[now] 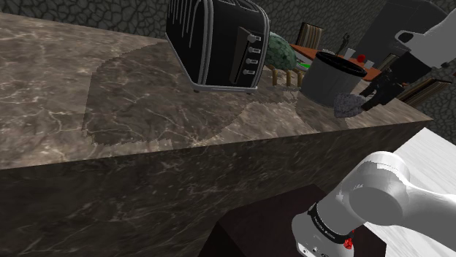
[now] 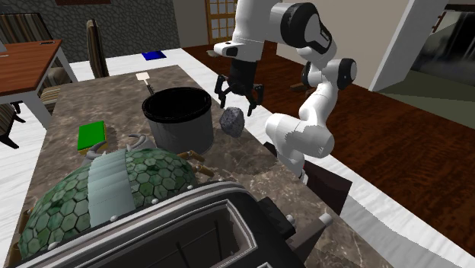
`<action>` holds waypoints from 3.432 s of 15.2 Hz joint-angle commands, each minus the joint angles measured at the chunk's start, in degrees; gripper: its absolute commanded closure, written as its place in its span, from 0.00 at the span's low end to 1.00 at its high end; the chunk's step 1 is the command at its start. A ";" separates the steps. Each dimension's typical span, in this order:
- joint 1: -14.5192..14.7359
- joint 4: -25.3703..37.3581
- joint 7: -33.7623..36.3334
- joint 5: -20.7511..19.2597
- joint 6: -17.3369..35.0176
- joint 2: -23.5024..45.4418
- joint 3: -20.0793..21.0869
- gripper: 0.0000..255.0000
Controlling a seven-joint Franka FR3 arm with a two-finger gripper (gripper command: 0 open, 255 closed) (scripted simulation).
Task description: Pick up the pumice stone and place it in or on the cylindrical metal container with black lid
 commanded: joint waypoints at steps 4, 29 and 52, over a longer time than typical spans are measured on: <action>-0.03 -0.32 0.04 -0.06 0.19 -0.13 -0.06 0.00; 1.95 12.33 -0.24 2.75 -5.11 7.22 2.64 1.00; 4.54 38.40 -1.80 5.89 -16.37 22.07 4.98 1.00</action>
